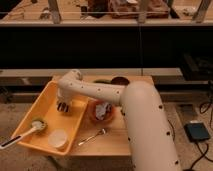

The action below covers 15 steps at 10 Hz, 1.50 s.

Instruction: Wipe tray with eraser

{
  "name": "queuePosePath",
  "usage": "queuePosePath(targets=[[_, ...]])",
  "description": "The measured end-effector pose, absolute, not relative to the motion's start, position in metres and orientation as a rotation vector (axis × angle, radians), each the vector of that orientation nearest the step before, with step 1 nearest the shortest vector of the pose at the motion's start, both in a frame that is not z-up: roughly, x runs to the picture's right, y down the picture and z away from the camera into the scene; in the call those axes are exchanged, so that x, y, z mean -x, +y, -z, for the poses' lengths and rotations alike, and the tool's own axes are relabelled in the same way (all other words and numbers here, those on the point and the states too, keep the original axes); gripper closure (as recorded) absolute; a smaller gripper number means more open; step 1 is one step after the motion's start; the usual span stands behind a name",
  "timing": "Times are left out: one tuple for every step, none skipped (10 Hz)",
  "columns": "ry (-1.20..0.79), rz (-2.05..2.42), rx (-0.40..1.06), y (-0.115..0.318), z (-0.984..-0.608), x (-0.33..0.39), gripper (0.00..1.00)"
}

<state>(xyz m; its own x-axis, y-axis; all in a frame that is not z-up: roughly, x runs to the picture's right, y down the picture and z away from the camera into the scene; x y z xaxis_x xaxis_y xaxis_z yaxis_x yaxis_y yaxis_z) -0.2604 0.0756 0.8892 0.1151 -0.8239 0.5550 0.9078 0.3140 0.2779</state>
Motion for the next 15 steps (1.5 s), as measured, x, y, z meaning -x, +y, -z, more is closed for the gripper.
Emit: queuePosePath(targets=[[-0.694,1.275,0.151,0.078,-0.888,0.255,1.0],[-0.679,1.285,0.16,0.081,-0.885,0.249,1.0],[-0.671,1.297,0.174,0.091,-0.878,0.243,1.0],[-0.666,1.301,0.188,0.1,-0.872,0.233,1.0],[-0.659,1.311,0.199,0.11,-0.868,0.222,1.0],[-0.66,1.319,0.208,0.119,-0.863,0.214,1.0],[-0.672,1.344,0.213,0.135,-0.851,0.216,1.0],[-0.68,1.373,0.211,0.147,-0.842,0.221,1.0],[-0.683,1.396,0.203,0.152,-0.835,0.228,1.0],[-0.694,1.431,0.19,0.155,-0.826,0.244,1.0],[-0.702,1.452,0.18,0.155,-0.822,0.255,1.0],[-0.71,1.481,0.165,0.153,-0.818,0.268,1.0],[-0.726,1.512,0.147,0.151,-0.814,0.287,1.0],[-0.744,1.53,0.135,0.15,-0.812,0.301,1.0],[-0.758,1.532,0.123,0.146,-0.813,0.307,1.0]])
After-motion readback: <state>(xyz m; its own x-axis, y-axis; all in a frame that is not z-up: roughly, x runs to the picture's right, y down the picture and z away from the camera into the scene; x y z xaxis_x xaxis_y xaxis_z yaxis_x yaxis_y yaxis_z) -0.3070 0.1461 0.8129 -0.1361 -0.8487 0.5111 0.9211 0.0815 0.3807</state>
